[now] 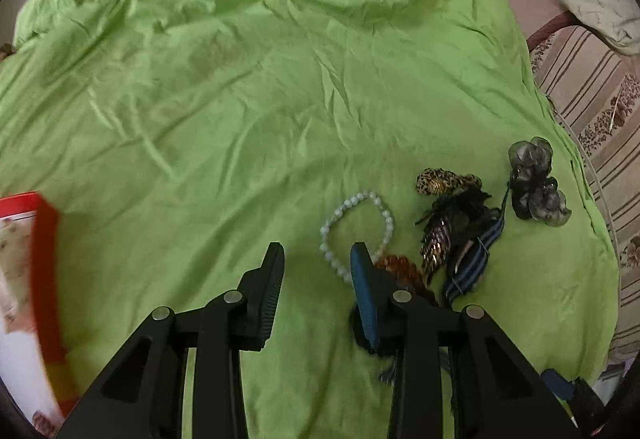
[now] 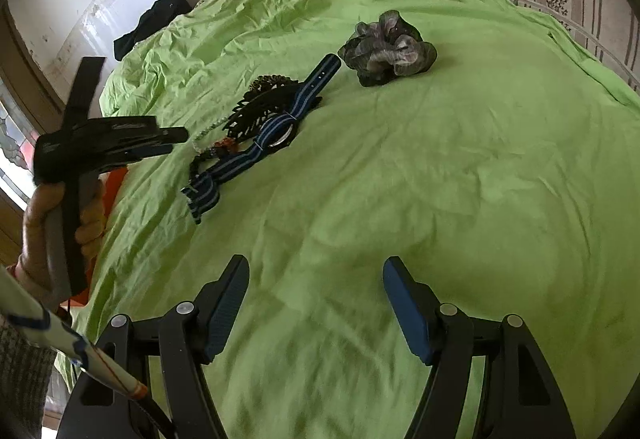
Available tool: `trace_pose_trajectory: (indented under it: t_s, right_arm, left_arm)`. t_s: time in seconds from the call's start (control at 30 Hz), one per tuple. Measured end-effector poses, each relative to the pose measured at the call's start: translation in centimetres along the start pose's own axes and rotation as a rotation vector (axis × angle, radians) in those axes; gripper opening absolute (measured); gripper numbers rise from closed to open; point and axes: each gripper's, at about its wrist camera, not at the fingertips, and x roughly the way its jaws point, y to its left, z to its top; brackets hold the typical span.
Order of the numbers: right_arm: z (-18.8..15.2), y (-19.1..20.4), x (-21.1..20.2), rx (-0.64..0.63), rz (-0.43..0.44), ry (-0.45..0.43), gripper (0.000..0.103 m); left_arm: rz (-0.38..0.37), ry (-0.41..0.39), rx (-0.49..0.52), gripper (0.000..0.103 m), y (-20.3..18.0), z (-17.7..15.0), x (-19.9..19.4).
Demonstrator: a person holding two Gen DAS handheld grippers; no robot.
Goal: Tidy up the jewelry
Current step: 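Move both tools back toward the remaining accessories on the bed, then grasp the grey pearl bracelet with left tool while right grasps the striped watch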
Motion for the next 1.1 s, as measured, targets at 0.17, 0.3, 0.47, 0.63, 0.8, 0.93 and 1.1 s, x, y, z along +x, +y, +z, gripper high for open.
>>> trace_pose_trajectory:
  t_s: [0.17, 0.3, 0.47, 0.63, 0.8, 0.93, 1.1]
  right_arm:
    - [0.1, -0.1, 0.8, -0.006, -0.001, 0.008, 0.074]
    - [0.3, -0.1, 1.1, -0.01, -0.003, 0.01, 0.074]
    - [0.6, -0.5, 1.0, -0.007, 0.001, 0.011, 0.074]
    - [1.6, -1.5, 0.7, 0.008, -0.006, 0.003, 0.074]
    - [3.2, -1.8, 0.8, 0.018, 0.015, 0.0, 0.074]
    - [4.5, -0.3, 1.2, 0.005, 0.105, 0.01, 0.074]
    - [5.1, 3.7, 3.0, -0.075, 0.208, 0.039, 0.074]
  left_arm:
    - [-0.012, 0.016, 0.027, 0.033, -0.9, 0.8, 2.1]
    - [0.072, 0.026, 0.056, 0.019, -2.0, 1.1, 3.5]
    - [0.099, 0.004, 0.042, 0.005, -1.7, 1.0, 2.5]
    - [0.099, -0.043, -0.003, 0.005, 0.2, 0.0, -1.1]
    - [0.089, -0.077, -0.016, 0.005, 1.5, -2.1, -4.2]
    - [0.065, -0.102, -0.013, 0.005, 1.3, -3.8, -6.2]
    - [0.043, -0.138, -0.011, 0.005, 0.7, -5.8, -9.0]
